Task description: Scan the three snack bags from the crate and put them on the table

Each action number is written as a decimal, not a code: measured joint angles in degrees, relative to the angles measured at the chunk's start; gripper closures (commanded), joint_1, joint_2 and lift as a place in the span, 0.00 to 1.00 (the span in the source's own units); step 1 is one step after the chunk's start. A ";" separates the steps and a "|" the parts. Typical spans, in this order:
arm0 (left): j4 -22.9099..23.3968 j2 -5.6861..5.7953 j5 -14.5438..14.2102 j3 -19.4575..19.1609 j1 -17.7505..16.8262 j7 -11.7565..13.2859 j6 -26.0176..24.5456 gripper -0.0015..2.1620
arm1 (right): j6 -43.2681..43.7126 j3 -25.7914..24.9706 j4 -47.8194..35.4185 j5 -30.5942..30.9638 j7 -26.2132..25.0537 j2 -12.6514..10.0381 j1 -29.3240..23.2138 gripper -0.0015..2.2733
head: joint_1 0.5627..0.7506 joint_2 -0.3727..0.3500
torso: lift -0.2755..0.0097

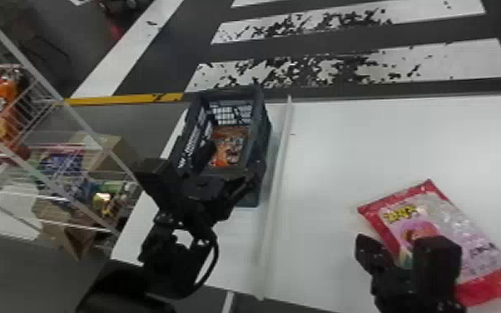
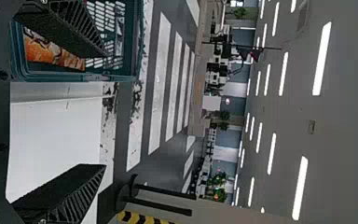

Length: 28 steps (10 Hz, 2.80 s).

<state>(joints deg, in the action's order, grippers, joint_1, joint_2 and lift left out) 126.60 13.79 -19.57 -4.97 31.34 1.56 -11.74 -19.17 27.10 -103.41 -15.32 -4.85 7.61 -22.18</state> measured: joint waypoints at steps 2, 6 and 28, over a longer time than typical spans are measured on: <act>0.00 0.21 0.06 0.03 0.25 0.34 0.00 0.01 | 3.27 0.54 3.32 0.51 -4.32 -1.39 2.37 0.98 | 0.70 1.00 | 0.64; 0.21 0.16 0.06 0.21 0.37 0.69 0.00 0.01 | 3.91 -1.84 3.97 1.02 -9.16 -1.72 3.67 0.98 | 0.70 0.91 | 0.64; 3.95 -1.14 0.08 1.16 2.55 0.92 1.37 0.01 | 5.68 -17.34 -10.48 0.71 -13.40 3.11 -6.63 0.98 | 0.70 0.56 | 0.64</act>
<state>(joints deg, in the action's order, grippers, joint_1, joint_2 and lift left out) 130.55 12.64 -19.50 -3.80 33.89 2.47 -10.37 -13.49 9.76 -113.89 -14.61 -18.25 10.72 -28.81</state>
